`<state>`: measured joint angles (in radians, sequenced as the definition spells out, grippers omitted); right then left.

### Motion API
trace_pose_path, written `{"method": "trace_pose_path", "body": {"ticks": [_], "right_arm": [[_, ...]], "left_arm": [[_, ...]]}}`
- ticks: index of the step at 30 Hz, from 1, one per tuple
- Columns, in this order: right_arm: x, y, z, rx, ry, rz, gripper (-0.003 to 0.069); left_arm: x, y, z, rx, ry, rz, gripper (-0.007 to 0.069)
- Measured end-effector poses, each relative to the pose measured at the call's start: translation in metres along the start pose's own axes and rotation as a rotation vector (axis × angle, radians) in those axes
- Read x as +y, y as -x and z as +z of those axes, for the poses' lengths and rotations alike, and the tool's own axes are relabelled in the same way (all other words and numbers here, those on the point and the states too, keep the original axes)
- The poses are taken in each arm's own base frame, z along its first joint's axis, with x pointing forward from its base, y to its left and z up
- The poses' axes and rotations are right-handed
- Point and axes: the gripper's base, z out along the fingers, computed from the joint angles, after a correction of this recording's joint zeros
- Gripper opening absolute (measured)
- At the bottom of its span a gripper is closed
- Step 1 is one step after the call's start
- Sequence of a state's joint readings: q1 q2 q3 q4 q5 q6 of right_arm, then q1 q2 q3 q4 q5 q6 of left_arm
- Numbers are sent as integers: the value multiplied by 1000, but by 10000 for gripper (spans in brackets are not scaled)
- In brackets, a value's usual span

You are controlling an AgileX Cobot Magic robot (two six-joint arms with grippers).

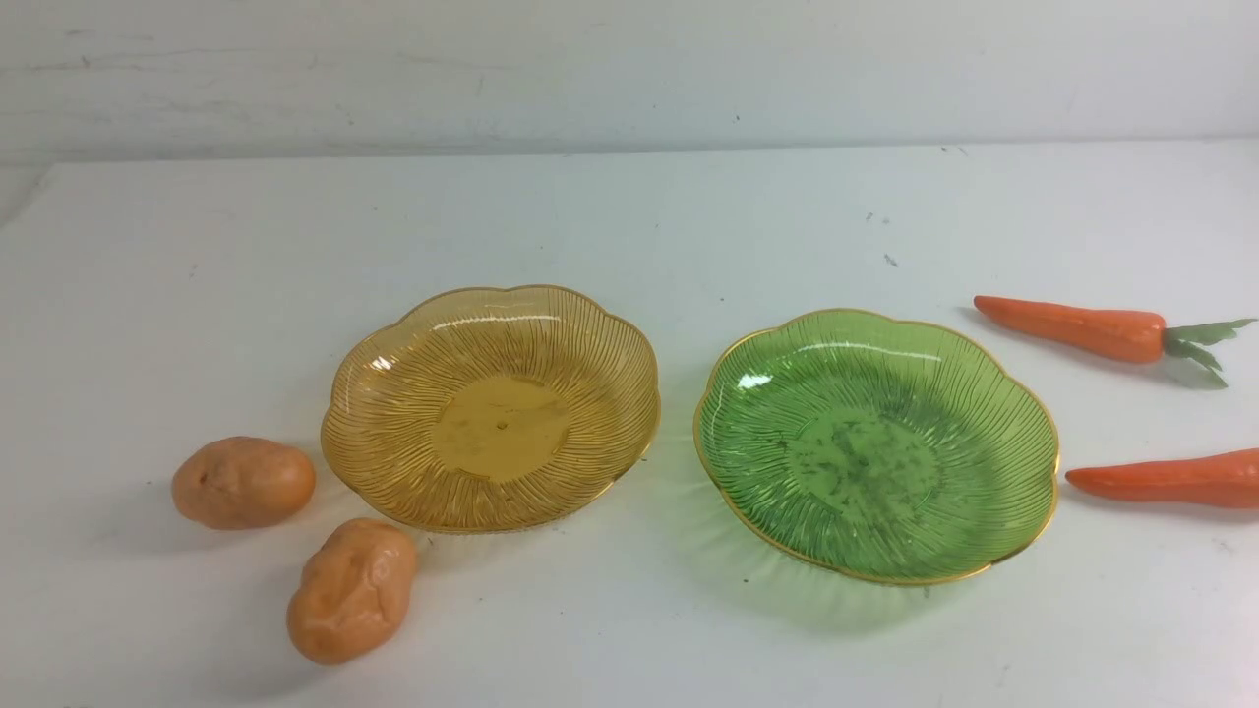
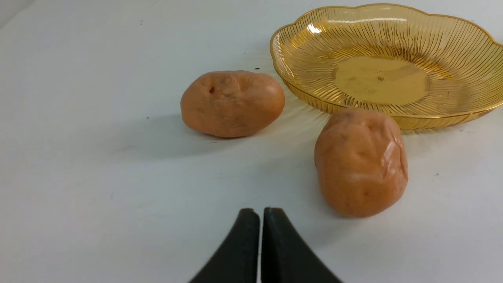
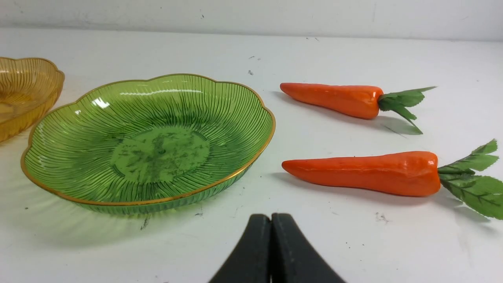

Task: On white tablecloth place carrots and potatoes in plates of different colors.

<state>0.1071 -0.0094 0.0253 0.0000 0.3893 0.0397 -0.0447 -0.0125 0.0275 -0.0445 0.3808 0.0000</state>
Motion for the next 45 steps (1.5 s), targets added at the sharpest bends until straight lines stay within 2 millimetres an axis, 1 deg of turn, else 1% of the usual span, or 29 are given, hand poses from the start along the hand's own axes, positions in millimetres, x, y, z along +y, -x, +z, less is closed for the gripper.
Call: {"method": "trace_pose_path", "body": {"ticks": [5,12,18,20,23,26,27,28,31,34,36,37,38,39,40,41,42,43,44,45], "right_arm": [[0,0,0,0,-3,-11,-15],[-2,0,0,-1,-27,-107,-15],[-3,0,0,-3,-30,-121,-15],[-1,4,0,-42,-9,-13,-15],[3,12,-1,-127,48,297,-15],[3,21,-2,-221,115,698,-15],[2,24,-3,-247,127,780,-15],[1,26,-4,-276,134,843,-15],[-1,29,-5,-309,141,906,-15],[-3,31,-5,-338,152,1032,-15],[-6,36,-8,-397,147,1032,-15],[-7,46,-12,-448,151,1006,-15],[-8,64,-21,-525,157,927,-15],[-7,86,-33,-598,168,836,-15],[-6,107,-43,-644,170,747,-15],[-3,132,-54,-664,170,630,-15],[2,153,-60,-618,174,515,-15],[7,174,-62,-555,189,455,-15],[13,189,-58,-433,210,399,-15],[19,199,-50,-277,228,347,-15]], "left_arm": [[0,0,0,0,0,0,0],[0,0,0,0,0,0,0],[0,0,0,0,0,0,0],[0,0,0,0,0,0,0],[0,0,0,0,0,0,0],[0,0,0,0,0,0,0],[0,0,0,0,0,0,0],[0,0,0,0,0,0,0],[0,0,0,0,0,0,0],[0,0,0,0,0,0,0],[0,0,0,0,0,0,0],[0,0,0,0,0,0,0],[0,0,0,0,0,0,0],[0,0,0,0,0,0,0],[0,0,0,0,0,0,0],[0,0,0,0,0,0,0],[0,0,0,0,0,0,0],[0,0,0,0,0,0,0],[0,0,0,0,0,0,0],[0,0,0,0,0,0,0]]}}
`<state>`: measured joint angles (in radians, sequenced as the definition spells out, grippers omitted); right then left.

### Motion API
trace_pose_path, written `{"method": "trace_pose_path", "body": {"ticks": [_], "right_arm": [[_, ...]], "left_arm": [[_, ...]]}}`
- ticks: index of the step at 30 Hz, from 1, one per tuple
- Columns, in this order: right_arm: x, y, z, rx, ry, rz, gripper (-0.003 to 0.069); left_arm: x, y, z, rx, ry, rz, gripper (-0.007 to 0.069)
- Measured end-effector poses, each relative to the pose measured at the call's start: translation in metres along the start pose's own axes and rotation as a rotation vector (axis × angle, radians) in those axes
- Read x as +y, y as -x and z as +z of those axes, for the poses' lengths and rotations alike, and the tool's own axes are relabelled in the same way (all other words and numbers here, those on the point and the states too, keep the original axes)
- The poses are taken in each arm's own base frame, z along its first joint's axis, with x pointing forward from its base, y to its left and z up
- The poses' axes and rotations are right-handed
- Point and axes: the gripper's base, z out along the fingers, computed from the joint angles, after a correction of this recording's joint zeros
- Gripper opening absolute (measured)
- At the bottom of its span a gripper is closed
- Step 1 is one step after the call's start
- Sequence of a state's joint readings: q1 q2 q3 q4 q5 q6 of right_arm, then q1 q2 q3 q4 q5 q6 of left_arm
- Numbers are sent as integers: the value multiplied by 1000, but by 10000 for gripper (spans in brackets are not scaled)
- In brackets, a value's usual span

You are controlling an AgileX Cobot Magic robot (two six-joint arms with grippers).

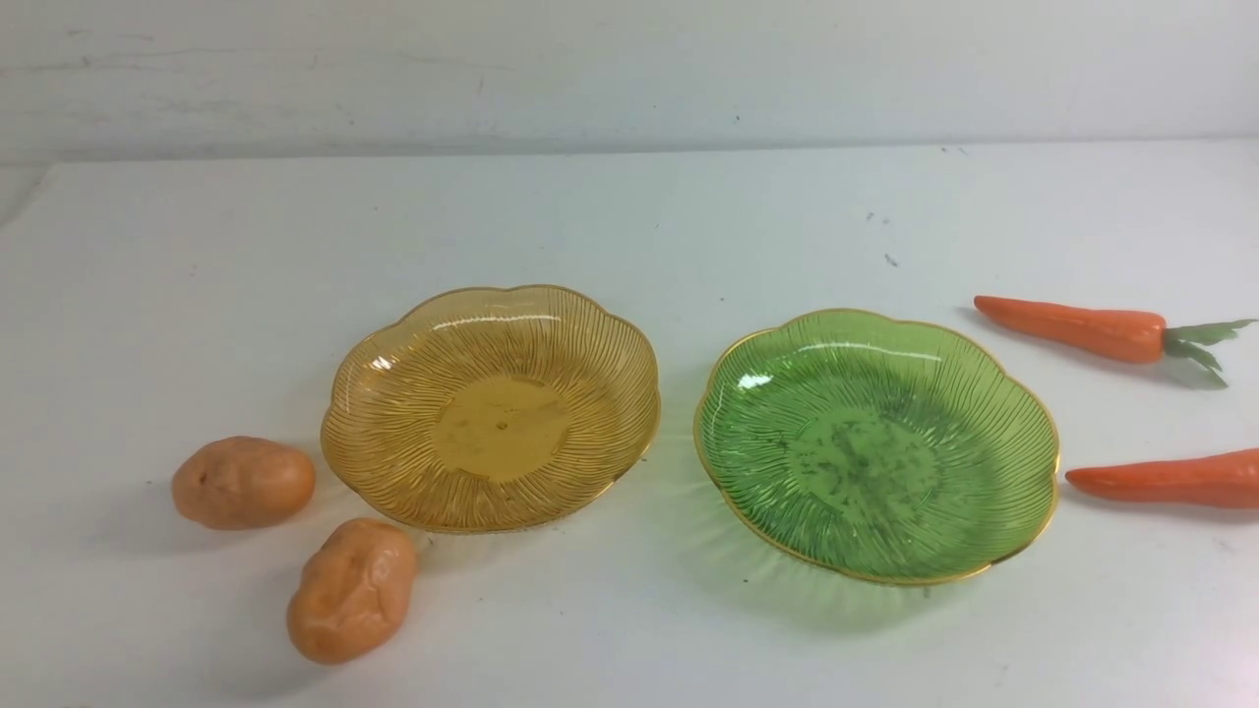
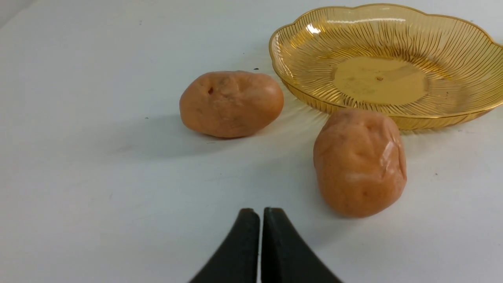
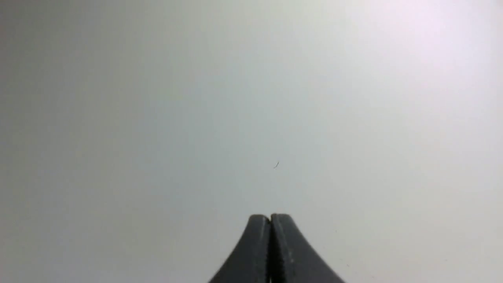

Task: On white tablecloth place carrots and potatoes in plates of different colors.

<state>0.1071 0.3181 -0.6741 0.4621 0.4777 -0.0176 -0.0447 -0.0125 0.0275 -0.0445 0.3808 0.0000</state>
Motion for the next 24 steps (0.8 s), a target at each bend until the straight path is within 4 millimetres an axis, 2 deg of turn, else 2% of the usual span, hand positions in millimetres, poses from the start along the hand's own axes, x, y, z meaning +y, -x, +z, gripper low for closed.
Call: {"method": "trace_pose_path", "body": {"ticks": [2,4,7,11,15,16,18,21,24], "right_arm": [[2,-5,23,333,-34,-42,-14],[-11,-19,54,694,-134,-87,-14],[-43,-37,88,959,-347,-181,-14],[-87,-55,131,1147,-605,-259,-13],[-122,-75,172,1330,-686,-183,-13],[-134,-82,188,1375,-679,-163,-13],[-145,-90,209,1415,-651,-150,-13],[-158,-101,252,1440,-566,-163,-11],[-153,-105,279,1445,-485,-283,-8]], "left_arm": [[0,0,0,0,0,0,0],[0,0,0,0,0,0,0],[0,0,0,0,0,0,0],[0,0,0,0,0,0,0],[0,0,0,0,0,0,0],[0,0,0,0,0,0,0],[0,0,0,0,0,0,0],[0,0,0,0,0,0,0],[0,0,0,0,0,0,0]]}}
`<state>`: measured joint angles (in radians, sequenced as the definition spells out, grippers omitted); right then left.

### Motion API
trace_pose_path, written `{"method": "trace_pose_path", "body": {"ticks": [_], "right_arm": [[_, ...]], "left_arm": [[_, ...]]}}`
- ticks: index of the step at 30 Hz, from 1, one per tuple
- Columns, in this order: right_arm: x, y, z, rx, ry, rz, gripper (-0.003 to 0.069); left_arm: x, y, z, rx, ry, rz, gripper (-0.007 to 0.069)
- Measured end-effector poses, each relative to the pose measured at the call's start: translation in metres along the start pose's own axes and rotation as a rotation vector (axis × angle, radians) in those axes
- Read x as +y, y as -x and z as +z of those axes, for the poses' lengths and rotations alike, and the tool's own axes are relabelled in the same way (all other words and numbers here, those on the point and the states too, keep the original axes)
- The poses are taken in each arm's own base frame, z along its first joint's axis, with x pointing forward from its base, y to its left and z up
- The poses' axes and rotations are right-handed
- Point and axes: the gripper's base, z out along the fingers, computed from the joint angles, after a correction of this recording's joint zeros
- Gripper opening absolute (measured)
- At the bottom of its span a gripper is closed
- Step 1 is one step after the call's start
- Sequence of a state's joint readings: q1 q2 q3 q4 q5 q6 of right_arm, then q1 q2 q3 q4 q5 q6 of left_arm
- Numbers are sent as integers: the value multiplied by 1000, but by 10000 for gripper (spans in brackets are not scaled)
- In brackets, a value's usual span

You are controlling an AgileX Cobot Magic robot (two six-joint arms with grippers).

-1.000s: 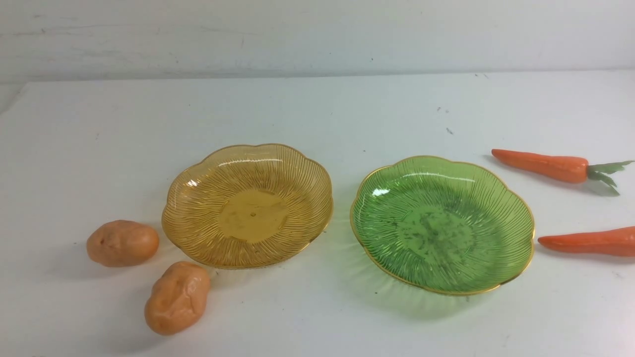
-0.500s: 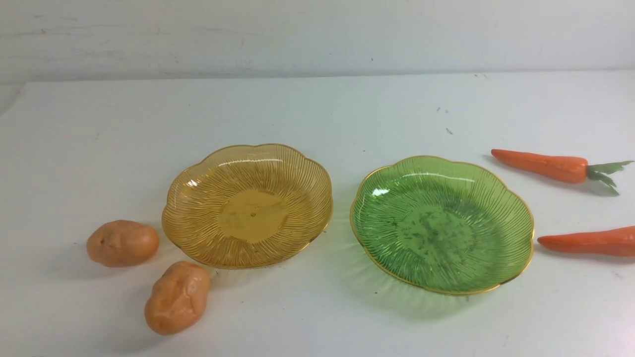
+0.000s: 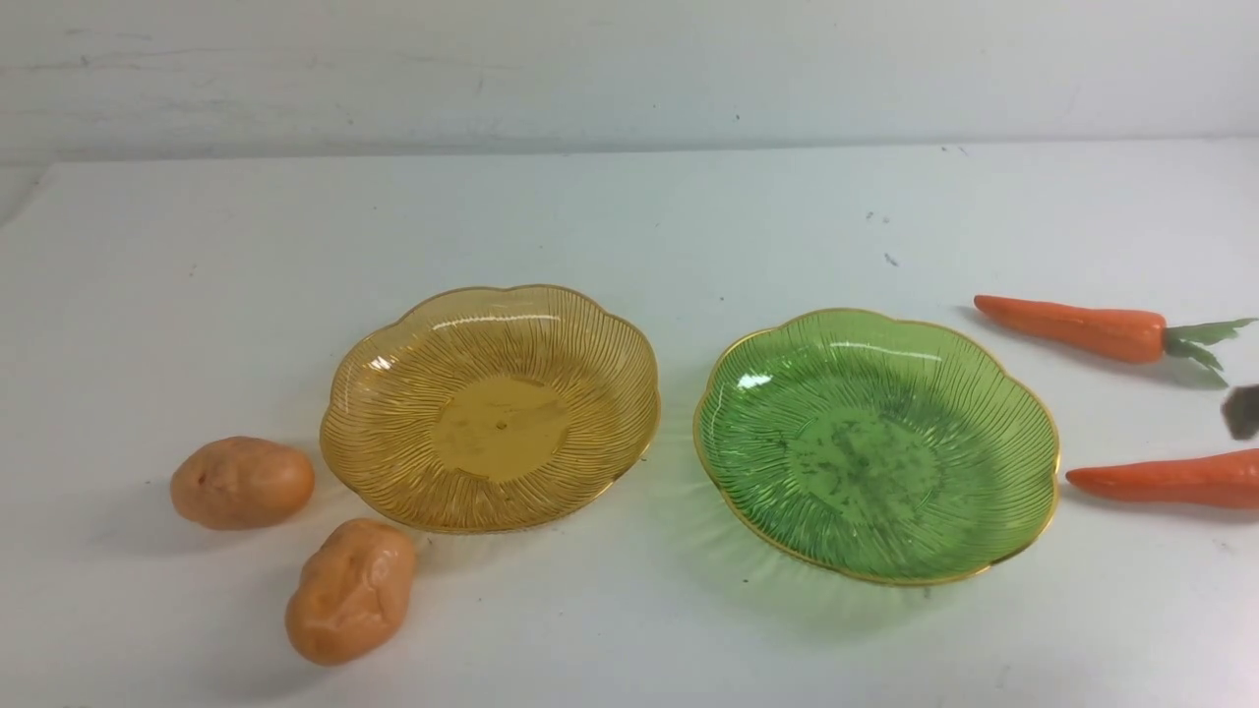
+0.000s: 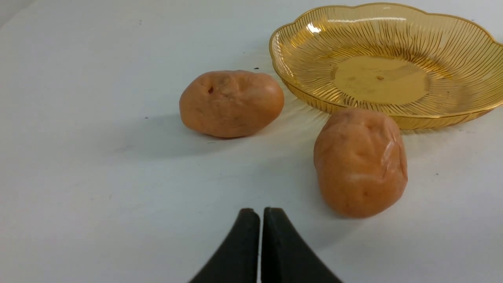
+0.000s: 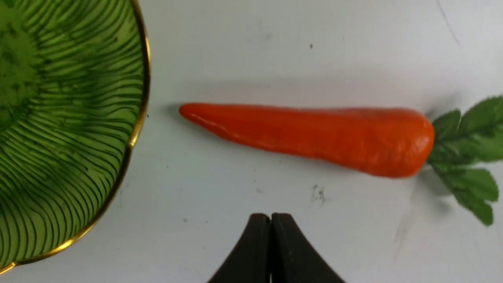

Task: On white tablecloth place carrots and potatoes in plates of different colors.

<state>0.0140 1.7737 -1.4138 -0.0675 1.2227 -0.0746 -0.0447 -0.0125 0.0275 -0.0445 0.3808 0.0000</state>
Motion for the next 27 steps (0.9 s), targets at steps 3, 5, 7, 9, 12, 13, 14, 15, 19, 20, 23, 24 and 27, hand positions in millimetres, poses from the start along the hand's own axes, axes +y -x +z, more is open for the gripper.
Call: {"method": "trace_pose_path", "body": {"ticks": [3,5,7,9,12,13,14,15,19,20,23,24,27], "right_arm": [[15,7,9,30,-99,-188,11],[17,9,16,54,-154,-269,34],[21,12,25,80,-193,-330,74],[24,14,38,115,-204,-367,148],[25,17,65,190,-222,-464,309],[24,17,71,208,-232,-495,353],[23,18,78,226,-245,-524,394],[22,19,83,244,-257,-549,430],[19,20,107,312,-299,-649,529],[19,21,111,323,-304,-669,536],[18,21,121,361,-315,-718,542],[18,21,123,368,-319,-731,542],[17,21,125,387,-324,-750,532]], "left_arm": [[0,0,0,0,0,0,0],[0,0,0,0,0,0,0],[0,0,0,0,0,0,0],[0,0,0,0,0,0,0],[0,0,0,0,0,0,0],[0,0,0,0,0,0,0],[0,0,0,0,0,0,0],[0,0,0,0,0,0,0],[0,0,0,0,0,0,0],[0,0,0,0,0,0,0],[0,0,0,0,0,0,0],[0,0,0,0,0,0,0],[0,0,0,0,0,0,0]]}}
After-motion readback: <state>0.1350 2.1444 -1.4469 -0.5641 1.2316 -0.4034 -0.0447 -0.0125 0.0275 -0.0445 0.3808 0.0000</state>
